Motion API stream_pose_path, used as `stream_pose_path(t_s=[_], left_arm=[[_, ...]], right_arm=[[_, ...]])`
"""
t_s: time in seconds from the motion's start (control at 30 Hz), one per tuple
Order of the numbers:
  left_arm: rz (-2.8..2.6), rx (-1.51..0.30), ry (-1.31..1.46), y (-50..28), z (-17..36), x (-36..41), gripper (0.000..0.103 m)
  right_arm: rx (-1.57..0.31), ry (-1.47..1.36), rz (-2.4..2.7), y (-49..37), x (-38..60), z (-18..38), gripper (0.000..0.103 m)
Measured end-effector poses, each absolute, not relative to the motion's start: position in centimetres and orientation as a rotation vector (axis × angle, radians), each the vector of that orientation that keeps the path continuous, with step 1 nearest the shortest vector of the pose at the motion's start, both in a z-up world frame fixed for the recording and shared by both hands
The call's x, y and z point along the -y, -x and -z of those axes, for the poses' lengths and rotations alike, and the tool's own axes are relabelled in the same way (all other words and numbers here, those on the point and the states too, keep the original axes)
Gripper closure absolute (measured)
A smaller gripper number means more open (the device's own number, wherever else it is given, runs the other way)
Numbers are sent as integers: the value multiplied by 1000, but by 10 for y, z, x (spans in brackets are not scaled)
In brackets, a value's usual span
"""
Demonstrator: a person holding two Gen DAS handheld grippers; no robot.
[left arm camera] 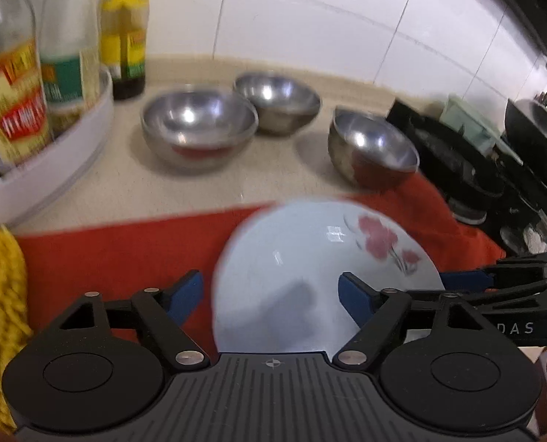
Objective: Organize plates and bowls
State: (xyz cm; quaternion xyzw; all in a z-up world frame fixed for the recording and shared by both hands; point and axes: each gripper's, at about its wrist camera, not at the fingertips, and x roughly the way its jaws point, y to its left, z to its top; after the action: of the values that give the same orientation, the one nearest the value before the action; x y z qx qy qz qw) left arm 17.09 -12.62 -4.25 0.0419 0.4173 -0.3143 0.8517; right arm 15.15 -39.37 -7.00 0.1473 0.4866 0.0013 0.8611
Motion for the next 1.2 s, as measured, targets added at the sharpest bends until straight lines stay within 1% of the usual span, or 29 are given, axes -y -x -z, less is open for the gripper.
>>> stream_pose_path(t_s=[0.13, 0.33, 0.37, 0.6, 0.97, 1.2], left_arm=[[634, -836, -84, -178, 30, 124, 17], [607, -824, -77, -184, 23, 127, 14], [599, -825, -80, -185, 23, 128, 13], [577, -856, -24, -204, 20, 136, 13], [517, -827, -20, -243, 12, 154, 12], [418, -871, 39, -275, 25, 142, 12]], right_arm=[[-1009, -283, 24, -149, 404, 67, 60], [-916, -257, 60, -152, 423, 52, 59], [-910, -261, 65, -153, 427, 51, 59], [-893, -328, 86, -170, 461, 53, 59], [-820, -293, 49, -222, 498, 38, 59], [-831, -320, -87, -269, 493, 38, 59]])
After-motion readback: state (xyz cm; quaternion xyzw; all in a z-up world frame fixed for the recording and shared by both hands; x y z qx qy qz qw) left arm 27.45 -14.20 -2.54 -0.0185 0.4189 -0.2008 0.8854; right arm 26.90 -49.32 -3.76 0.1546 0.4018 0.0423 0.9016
